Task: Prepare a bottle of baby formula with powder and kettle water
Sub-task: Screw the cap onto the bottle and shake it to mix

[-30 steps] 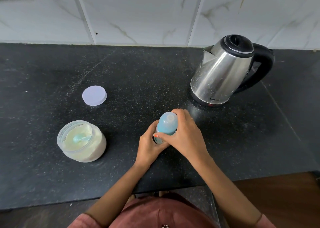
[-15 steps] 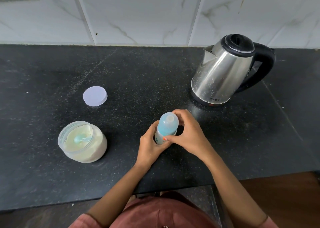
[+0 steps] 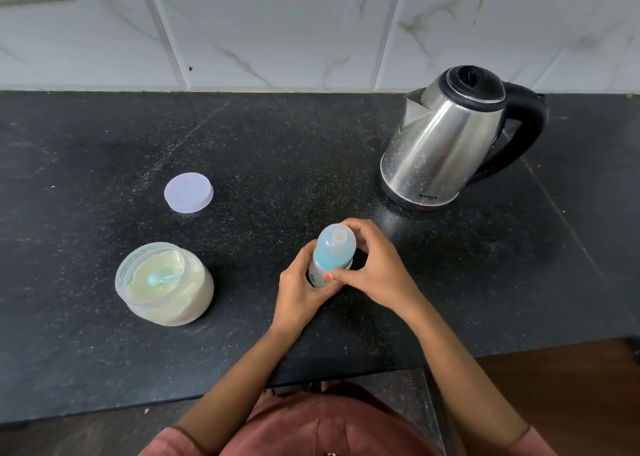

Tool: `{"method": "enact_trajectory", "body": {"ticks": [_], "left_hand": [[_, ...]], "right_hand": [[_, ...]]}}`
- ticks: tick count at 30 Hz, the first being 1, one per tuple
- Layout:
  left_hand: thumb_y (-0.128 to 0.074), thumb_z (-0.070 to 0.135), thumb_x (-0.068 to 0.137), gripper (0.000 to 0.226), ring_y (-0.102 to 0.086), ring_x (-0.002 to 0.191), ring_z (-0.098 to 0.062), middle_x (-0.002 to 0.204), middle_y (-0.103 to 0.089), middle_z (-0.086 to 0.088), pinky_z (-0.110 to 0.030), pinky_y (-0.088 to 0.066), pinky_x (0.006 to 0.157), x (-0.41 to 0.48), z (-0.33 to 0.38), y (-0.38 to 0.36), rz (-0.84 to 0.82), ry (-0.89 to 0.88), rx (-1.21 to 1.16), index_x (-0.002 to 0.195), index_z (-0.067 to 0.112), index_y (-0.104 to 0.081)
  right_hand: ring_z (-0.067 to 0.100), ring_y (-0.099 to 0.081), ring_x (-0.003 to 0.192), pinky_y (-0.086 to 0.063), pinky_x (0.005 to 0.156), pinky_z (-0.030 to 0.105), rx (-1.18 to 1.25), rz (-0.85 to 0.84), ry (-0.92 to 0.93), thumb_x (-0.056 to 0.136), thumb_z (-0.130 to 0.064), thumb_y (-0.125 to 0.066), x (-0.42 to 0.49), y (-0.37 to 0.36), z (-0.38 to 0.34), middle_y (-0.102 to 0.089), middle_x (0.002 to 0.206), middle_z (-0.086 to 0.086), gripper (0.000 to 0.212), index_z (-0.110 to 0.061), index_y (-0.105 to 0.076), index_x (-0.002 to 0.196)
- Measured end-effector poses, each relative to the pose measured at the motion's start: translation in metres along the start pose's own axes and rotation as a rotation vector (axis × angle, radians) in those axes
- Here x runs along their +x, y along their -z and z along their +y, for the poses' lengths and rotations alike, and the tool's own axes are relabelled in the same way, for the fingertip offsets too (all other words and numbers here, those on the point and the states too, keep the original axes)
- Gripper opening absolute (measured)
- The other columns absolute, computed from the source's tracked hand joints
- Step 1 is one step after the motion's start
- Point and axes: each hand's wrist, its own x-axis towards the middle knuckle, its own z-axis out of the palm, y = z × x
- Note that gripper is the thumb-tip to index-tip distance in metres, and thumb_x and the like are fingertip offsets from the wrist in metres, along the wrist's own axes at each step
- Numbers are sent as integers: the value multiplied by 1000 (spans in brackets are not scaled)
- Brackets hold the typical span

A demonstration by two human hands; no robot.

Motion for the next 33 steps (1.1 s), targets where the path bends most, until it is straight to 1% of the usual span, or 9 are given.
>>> {"method": "enact_trajectory", "body": {"ticks": [3, 5, 8, 10, 14, 20, 23, 27, 33], "left_hand": [[-79, 10, 69, 61, -54, 101, 13, 107, -57, 23, -6, -43, 81, 0, 1, 0, 10, -12, 13, 114, 35, -46], [-80, 18, 68, 61, -55, 101, 12, 108, -57, 24, -7, -44, 81, 0, 3, 0, 9, -14, 9, 114, 39, -45], [-74, 39, 65, 59, -56, 106, 4, 113, -58, 23, -13, -46, 87, -1, 2, 0, 8, -16, 6, 115, 45, -43], [-76, 35, 67, 59, -56, 106, 4, 113, -58, 22, -13, -45, 87, -1, 1, 0, 9, -21, 11, 115, 44, -43], [-79, 14, 70, 62, -56, 104, 5, 111, -58, 20, -10, -43, 84, -1, 1, -1, 3, -21, 3, 112, 43, -44], [-78, 10, 69, 61, -55, 100, 12, 107, -57, 24, -7, -43, 80, 0, 0, -2, 24, -23, 12, 113, 37, -46], [-79, 15, 69, 61, -56, 101, 9, 108, -58, 23, -8, -44, 81, 0, 2, -1, 19, -19, 4, 112, 41, -45], [-78, 17, 70, 62, -55, 105, 7, 111, -57, 23, -10, -43, 86, 0, 0, -1, 13, -20, 22, 114, 44, -43], [-78, 10, 69, 64, -56, 101, 7, 109, -58, 22, -10, -44, 84, 0, 0, -1, 16, -25, 29, 112, 44, -44]], "right_hand": [[-7, -44, 97, -33, 80, -3, -30, 134, -11, 57, -13, -85, -2, -17, 1, -40, 107, -6, 67, -16, -45, 111], [-6, -43, 105, -31, 85, -2, 11, 114, 10, 58, -12, -84, -4, -19, 3, -40, 113, -4, 73, -14, -44, 118], [0, -40, 126, -30, 103, 9, 163, -78, 23, 67, -5, -76, -4, -7, 4, -42, 135, -6, 79, -32, -35, 129], [2, -39, 130, -31, 108, 17, 184, -147, 34, 72, 1, -67, -4, 0, 5, -44, 139, -6, 76, -39, -35, 128], [-8, -47, 116, -37, 99, 11, 150, -75, 18, 69, 4, -72, -2, 4, 6, -51, 121, -17, 68, -38, -44, 114], [-2, -45, 100, -35, 83, 0, -18, 130, 18, 57, -15, -85, 2, -19, 4, -40, 107, -6, 65, -18, -47, 111], [0, -43, 115, -32, 95, 4, 100, 5, 32, 63, -8, -80, 0, -12, 3, -42, 125, -3, 72, -27, -41, 121], [4, -39, 130, -31, 109, 21, 200, -174, 36, 72, 0, -65, -2, 0, 8, -46, 138, -5, 74, -34, -35, 131], [-3, -51, 105, -40, 92, 10, 97, 28, 21, 62, -4, -80, 1, -8, 9, -50, 109, -13, 63, -33, -46, 107]]}}
